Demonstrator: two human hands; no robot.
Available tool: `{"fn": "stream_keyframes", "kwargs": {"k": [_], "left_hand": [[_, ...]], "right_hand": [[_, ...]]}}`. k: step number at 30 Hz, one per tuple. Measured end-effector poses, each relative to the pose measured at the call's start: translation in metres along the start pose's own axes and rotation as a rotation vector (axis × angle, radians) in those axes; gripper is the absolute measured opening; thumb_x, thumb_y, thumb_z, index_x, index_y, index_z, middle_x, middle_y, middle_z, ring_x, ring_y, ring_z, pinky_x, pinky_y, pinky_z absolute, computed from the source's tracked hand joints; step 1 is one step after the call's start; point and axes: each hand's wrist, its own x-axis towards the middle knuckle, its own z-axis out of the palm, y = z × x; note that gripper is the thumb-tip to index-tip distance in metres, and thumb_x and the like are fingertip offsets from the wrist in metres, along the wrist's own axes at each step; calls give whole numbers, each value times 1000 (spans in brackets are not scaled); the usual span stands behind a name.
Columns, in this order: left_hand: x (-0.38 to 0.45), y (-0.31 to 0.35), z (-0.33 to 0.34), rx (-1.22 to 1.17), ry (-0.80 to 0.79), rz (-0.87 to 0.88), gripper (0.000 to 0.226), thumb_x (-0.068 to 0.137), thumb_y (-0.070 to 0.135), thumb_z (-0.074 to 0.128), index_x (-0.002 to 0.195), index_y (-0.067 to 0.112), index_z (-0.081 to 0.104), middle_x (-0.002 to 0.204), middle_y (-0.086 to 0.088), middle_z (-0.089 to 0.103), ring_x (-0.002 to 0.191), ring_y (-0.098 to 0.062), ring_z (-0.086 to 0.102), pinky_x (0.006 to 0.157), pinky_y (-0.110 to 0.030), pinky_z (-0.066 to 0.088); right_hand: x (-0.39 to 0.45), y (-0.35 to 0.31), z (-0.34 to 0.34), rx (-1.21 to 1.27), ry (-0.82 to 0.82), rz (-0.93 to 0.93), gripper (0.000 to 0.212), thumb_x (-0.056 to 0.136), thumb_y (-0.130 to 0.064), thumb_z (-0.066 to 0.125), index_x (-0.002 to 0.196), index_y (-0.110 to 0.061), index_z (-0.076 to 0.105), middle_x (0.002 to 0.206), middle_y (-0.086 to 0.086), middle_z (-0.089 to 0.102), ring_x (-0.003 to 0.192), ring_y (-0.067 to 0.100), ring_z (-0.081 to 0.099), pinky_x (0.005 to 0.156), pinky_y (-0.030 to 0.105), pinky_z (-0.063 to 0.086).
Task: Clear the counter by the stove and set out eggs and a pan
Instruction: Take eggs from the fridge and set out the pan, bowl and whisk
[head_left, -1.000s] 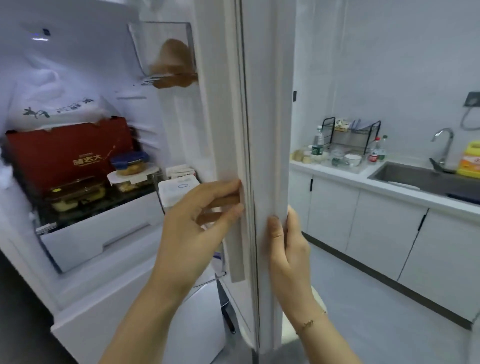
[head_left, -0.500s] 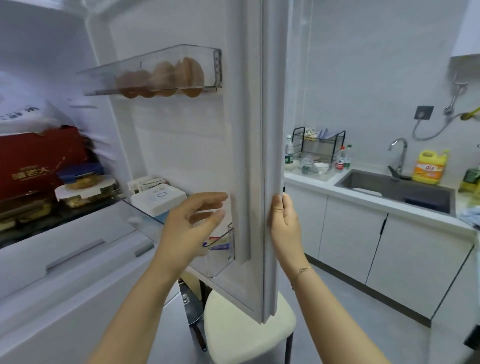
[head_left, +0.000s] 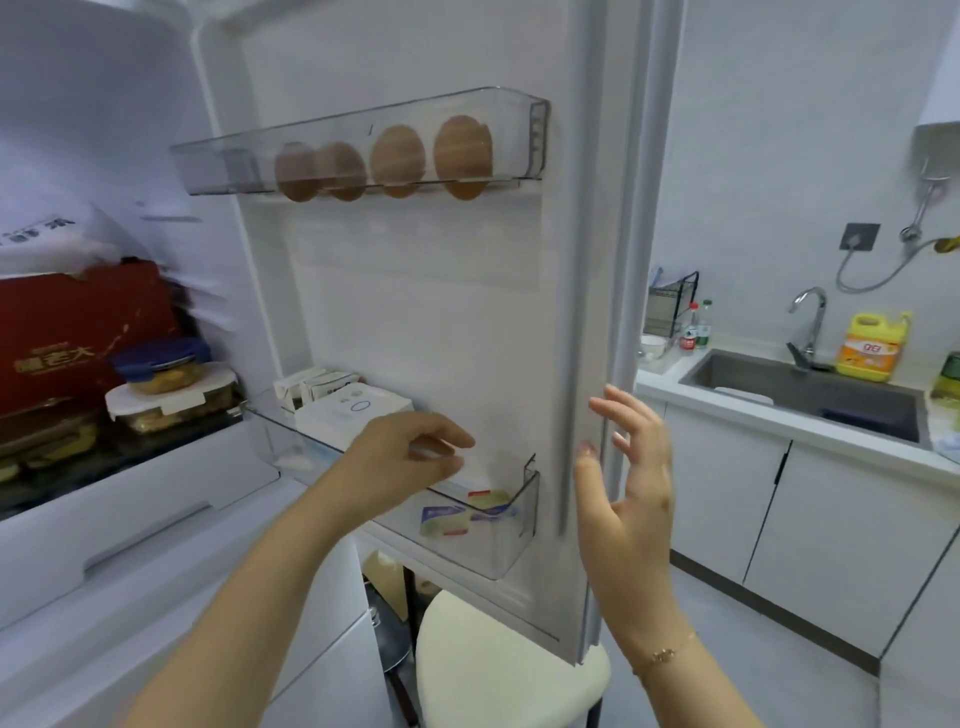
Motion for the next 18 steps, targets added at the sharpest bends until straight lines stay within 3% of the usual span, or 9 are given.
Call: {"fn": "stream_keyframes", "kwargs": {"k": [5,8,10,13,16,18], "left_hand": [[54,-7,-12,411,-593,-106,27,85,29,71,111,24,64,109,8,63,86,-4,60,75,-16,54],[80,-7,4,586,-828,-181,45,79,26,77,119,18,57,119,-5,57,92,-18,60,76,-31,59],[90,-14,15,653,-965,-207,51,75,26,80,118,11,58,117,-10,62,97,-23,63,73,-31,59],[97,-27,28,670,-1043,-145,39,77,27,80,103,3,65,85,-11,65,78,-22,65,62,-22,59],[102,-32,20,707,-1024,7,27,80,29,77,93,7,69,75,-5,63,64,-13,62,54,-17,54],[109,-33,8,736,-923,158,28,81,33,75,94,9,70,71,2,61,60,-9,56,52,-14,45]], "right_hand": [[15,-10,24,-73,-62,18,27,86,-1,54,105,-18,62,119,-8,51,115,8,52,101,33,43],[19,-10,30,-157,-30,22,27,85,-2,55,105,-18,62,119,-12,46,111,14,53,98,36,46],[15,-11,34,-214,-17,26,27,83,-6,53,106,-19,61,120,-16,45,112,15,53,99,36,46],[7,-10,37,-268,-6,69,26,84,-5,54,105,-20,61,121,-14,46,115,9,50,99,37,45],[3,-8,39,-314,-2,115,30,86,2,57,105,-22,60,120,-15,47,113,6,50,98,36,46],[2,-8,39,-322,3,155,32,87,3,56,106,-23,60,118,-15,48,111,6,51,97,35,47]]}}
